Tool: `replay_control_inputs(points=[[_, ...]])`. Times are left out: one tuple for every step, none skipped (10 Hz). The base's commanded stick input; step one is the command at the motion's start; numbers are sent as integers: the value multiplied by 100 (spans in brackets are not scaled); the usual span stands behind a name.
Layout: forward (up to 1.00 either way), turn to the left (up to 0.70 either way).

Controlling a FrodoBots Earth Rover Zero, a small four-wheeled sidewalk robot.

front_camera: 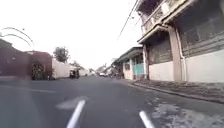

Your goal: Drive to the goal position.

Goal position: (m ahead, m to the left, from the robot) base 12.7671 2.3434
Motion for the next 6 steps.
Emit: replay_control_inputs(points=[[100,0],[100,0],[100,0],[100,0],[100,0],[100,0]])
